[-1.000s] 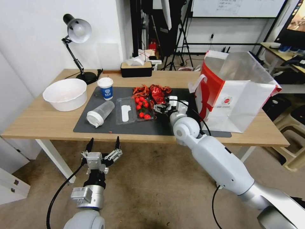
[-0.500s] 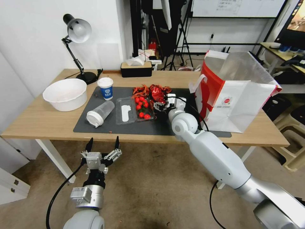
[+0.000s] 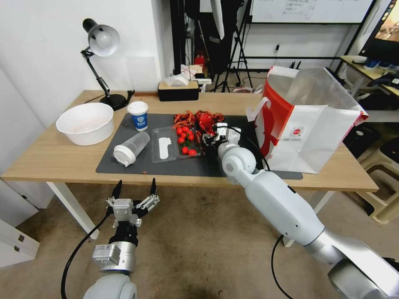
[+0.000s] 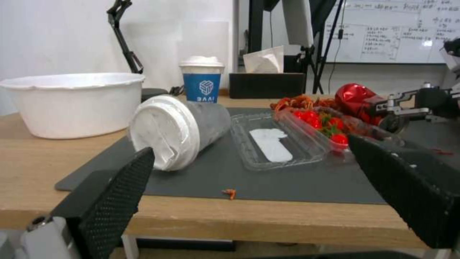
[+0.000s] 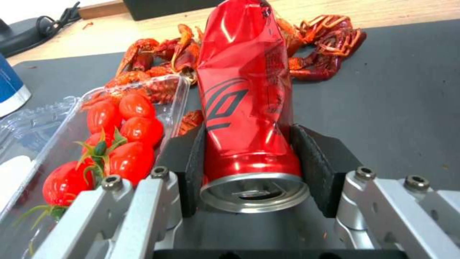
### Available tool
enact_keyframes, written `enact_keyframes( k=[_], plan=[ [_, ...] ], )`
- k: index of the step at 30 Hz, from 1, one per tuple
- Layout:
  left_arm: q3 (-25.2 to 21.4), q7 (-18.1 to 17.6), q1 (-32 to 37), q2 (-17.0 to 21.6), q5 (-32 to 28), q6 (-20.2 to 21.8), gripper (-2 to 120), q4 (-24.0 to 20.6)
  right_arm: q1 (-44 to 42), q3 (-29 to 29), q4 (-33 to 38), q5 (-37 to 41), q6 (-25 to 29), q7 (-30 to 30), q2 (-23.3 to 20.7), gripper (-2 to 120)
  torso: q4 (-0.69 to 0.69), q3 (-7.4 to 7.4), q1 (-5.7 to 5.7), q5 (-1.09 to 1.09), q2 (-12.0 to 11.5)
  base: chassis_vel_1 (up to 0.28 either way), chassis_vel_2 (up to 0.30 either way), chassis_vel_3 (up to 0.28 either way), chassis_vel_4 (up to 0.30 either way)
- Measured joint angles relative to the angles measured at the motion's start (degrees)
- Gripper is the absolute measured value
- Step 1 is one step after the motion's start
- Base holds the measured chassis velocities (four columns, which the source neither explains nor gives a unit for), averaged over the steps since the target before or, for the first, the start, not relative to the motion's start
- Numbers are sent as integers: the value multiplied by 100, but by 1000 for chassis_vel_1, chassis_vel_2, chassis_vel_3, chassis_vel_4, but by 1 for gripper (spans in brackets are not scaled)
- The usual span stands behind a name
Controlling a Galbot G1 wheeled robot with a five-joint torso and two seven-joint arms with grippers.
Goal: Pick up the trash from the table and place it into the takeout bag.
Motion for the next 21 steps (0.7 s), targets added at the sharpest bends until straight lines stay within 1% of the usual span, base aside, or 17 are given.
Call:
enact_keyframes(
  k=[7,9,12,13,15,17,19,21],
  plan=[
    [2,0,0,-1,0,-5,100,3,-117,90,216,-5,-16,48,-70,43,-1,2,0,0,0,0,0,0,0],
    [2,0,0,-3,1,-9,100,4,-196,195,446,17,-4,56,-131,43,-1,2,1,0,-1,0,0,0,0],
    [4,0,0,-5,2,-11,100,7,-246,258,603,17,71,23,-180,42,-1,2,1,0,-1,0,0,0,0],
    [15,0,-1,-11,6,-13,100,9,-312,326,837,36,155,-57,-246,42,-1,2,1,0,-1,0,0,0,0],
    [18,0,-1,-13,9,-14,100,11,-342,364,954,48,209,-117,-276,42,-1,2,1,0,-1,0,0,0,0],
    [34,0,-2,-20,23,-16,100,13,-428,523,1344,49,460,-393,-392,42,-2,1,0,0,-1,0,0,0,0],
    [35,1,-2,-21,24,-16,100,13,-443,566,1440,41,523,-457,-416,42,-1,2,1,0,-1,0,0,0,0],
    [38,1,-3,-22,30,-17,100,13,-492,806,1833,-24,740,-714,-511,41,0,2,1,0,-1,0,0,0,0]
  ],
)
